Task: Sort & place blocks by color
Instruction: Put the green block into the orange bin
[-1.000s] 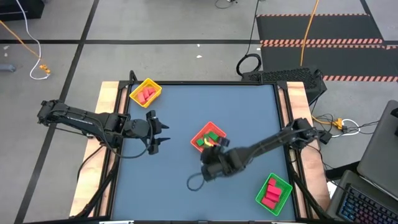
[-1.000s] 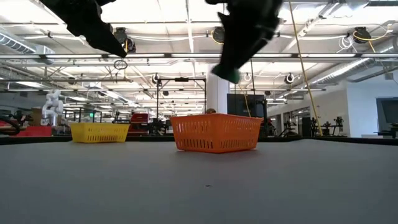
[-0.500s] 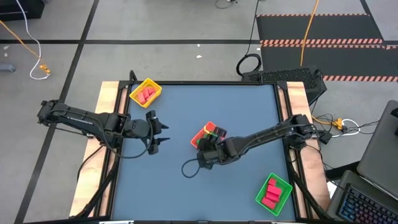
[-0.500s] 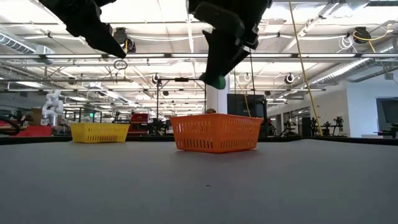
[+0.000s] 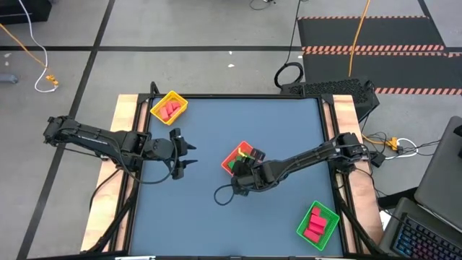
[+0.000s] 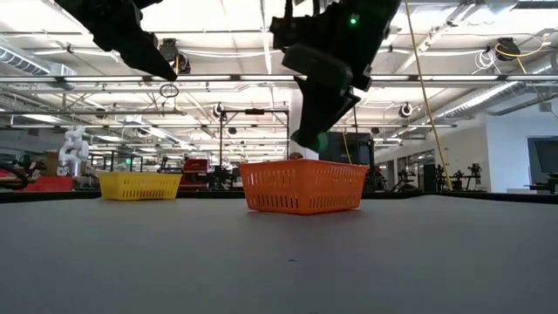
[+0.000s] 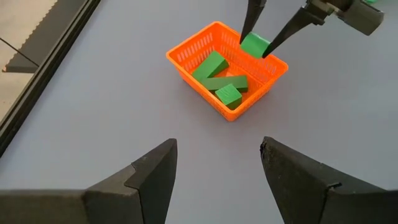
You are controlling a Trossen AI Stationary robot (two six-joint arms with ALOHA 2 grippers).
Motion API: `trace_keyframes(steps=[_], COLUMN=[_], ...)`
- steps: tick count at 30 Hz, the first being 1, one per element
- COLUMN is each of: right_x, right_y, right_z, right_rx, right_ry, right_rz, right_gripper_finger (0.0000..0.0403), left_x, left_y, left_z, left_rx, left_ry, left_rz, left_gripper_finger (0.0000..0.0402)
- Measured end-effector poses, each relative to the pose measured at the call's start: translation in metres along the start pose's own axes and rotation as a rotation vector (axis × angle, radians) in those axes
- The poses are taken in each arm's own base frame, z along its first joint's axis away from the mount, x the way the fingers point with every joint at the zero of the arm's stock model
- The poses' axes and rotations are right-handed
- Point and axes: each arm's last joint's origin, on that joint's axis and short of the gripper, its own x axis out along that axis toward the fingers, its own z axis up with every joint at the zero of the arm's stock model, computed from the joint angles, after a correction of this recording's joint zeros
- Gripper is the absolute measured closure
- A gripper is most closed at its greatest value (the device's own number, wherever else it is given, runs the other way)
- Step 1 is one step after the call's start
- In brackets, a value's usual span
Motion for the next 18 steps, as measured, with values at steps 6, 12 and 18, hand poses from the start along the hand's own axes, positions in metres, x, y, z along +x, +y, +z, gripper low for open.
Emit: trace_keyframes(steps=[6, 12, 18], right_x=[0.007, 0.011, 0.012], right_y=[-0.006, -0.010, -0.012], right_z=[0.001, 0.006, 0.006], right_rx=[0.011, 0.032, 0.040], right_ry=[0.001, -0.009, -0.012], right_rz=[-0.008, -0.010, -0.011], right_gripper_finger=[0.0272, 0.0253, 0.0171], left_x=[0.000, 0.000, 0.000], left_y=[0.000, 0.000, 0.001], left_z=[0.000, 0.000, 0.003], left_rx=[0.000, 0.000, -0.009], left_ry=[0.000, 0.001, -0.028], left_rz=[0.000, 0.000, 0.026], left_gripper_finger=[0.0167, 0.0167, 0.0167])
